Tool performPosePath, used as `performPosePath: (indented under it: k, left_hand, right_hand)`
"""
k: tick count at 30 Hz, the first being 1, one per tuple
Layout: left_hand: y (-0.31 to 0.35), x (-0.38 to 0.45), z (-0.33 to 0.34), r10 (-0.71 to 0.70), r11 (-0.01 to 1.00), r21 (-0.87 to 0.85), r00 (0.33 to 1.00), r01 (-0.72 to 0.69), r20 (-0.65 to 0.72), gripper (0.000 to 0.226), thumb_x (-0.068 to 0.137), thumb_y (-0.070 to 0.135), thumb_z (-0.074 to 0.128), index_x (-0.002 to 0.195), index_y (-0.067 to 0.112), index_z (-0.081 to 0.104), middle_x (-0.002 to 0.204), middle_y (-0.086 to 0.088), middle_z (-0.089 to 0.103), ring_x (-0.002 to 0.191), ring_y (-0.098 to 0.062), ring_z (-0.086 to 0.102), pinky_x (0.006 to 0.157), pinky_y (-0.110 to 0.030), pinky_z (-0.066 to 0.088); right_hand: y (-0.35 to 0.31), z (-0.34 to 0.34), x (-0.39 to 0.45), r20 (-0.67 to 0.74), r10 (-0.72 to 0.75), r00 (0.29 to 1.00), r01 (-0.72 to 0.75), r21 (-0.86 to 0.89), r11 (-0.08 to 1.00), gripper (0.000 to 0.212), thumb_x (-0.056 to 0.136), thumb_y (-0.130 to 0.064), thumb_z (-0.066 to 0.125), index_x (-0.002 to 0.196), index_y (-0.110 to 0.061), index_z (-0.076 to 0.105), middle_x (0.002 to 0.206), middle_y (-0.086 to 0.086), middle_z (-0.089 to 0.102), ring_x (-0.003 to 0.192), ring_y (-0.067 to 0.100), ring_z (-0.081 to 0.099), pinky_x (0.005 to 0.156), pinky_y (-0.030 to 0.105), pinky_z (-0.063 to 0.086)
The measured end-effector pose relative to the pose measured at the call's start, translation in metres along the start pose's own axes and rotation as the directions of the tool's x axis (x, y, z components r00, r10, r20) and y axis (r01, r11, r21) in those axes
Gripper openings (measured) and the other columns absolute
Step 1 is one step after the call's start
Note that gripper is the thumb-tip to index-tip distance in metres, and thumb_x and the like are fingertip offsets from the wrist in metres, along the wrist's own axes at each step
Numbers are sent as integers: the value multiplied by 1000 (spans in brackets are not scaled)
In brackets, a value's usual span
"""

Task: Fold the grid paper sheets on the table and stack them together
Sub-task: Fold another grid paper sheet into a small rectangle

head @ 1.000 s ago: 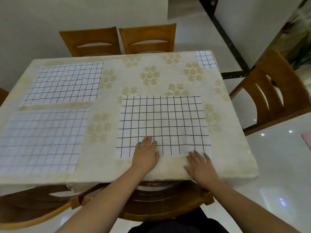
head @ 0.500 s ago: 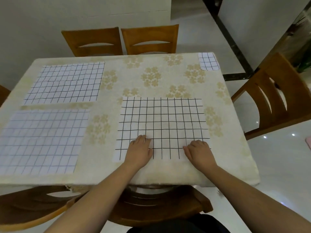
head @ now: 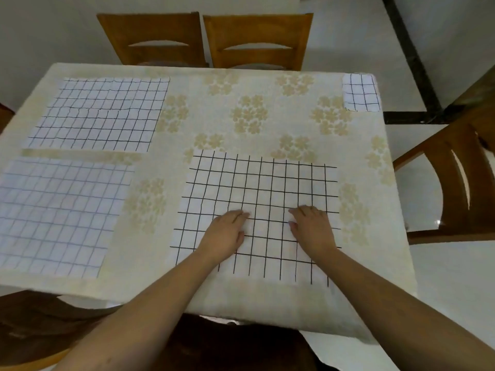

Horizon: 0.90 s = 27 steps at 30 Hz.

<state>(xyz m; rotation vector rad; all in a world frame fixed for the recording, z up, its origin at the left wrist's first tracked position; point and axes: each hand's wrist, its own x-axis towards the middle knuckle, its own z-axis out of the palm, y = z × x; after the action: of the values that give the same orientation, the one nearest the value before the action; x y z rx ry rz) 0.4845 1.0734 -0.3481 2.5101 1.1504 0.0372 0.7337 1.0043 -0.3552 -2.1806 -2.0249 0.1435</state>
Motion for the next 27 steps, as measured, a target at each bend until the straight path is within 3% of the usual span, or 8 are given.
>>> performPosePath:
  k: [3, 6, 11, 14, 19, 23, 25, 27]
  left_hand:
    - [-5, 13, -2, -38, 999, 32, 999, 39, -36, 52, 79, 9, 66, 129, 5, 57, 127, -16, 60, 115, -32, 59, 91, -45, 50]
    - [-13, 26, 0, -117, 990, 70, 992, 120, -42, 52, 75, 3, 72, 126, 6, 61, 127, -16, 62, 114, -34, 60, 93, -46, 48]
    - [-23, 43, 1, -163, 981, 100, 986, 164, -14, 38, 93, 12, 55, 130, 13, 59, 136, -12, 54, 127, -32, 48, 103, -43, 36]
    - [-26, 49, -1, -162, 981, 99, 986, 165, -36, 30, 92, 14, 56, 122, 14, 64, 127, -8, 59, 117, -31, 53, 96, -41, 38]
    - [-34, 51, 0, -133, 985, 97, 986, 143, -104, 11, 90, 13, 61, 98, 11, 69, 105, -7, 65, 95, -31, 60, 81, -40, 45]
    - [-38, 51, 0, -95, 989, 102, 984, 111, -149, 7, 87, 9, 63, 92, 11, 68, 98, -5, 67, 92, -29, 61, 80, -39, 45]
    - [-38, 48, -2, -71, 992, 87, 980, 89, -184, 10, 86, 7, 59, 92, 12, 66, 93, -3, 66, 87, -27, 62, 81, -37, 44]
    - [-38, 44, -8, -49, 995, 75, 975, 67, -216, 14, 83, 4, 56, 91, 13, 62, 86, 0, 65, 80, -25, 61, 81, -33, 41]
  right_hand:
    - [6, 6, 13, 33, 10, 999, -11, 7, 1000, 31, 82, -20, 71, 112, -12, 68, 108, 8, 68, 99, 30, 63, 85, 43, 48]
    - [13, 13, 19, 38, 39, 999, -40, 34, 999, 27, 79, -16, 74, 105, -12, 70, 103, 9, 68, 95, 32, 63, 83, 43, 48]
    - [20, 22, 21, 6, 58, 998, -58, 72, 996, 15, 76, -15, 76, 90, -15, 69, 91, 4, 66, 83, 29, 61, 75, 40, 47]
    - [23, 22, 22, -28, 40, 999, -39, 54, 998, 10, 77, -14, 77, 80, -15, 66, 84, 3, 64, 76, 27, 59, 69, 39, 48]
    - [26, 27, 24, -43, 4, 999, -3, 24, 1000, 10, 78, -12, 76, 79, -12, 66, 84, 5, 63, 76, 28, 59, 70, 40, 49]
    - [26, 26, 22, -103, -24, 994, 27, 29, 999, 3, 86, -10, 65, 82, -9, 63, 85, 8, 62, 75, 29, 58, 70, 40, 47]
    - [26, 22, 21, -133, -40, 990, 48, 59, 997, 7, 86, -5, 57, 84, -9, 62, 84, 7, 62, 74, 29, 58, 72, 39, 47]
    - [26, 17, 21, -141, -44, 989, 58, 93, 994, 23, 72, 8, 67, 84, -11, 60, 80, 4, 62, 73, 27, 58, 75, 37, 46]
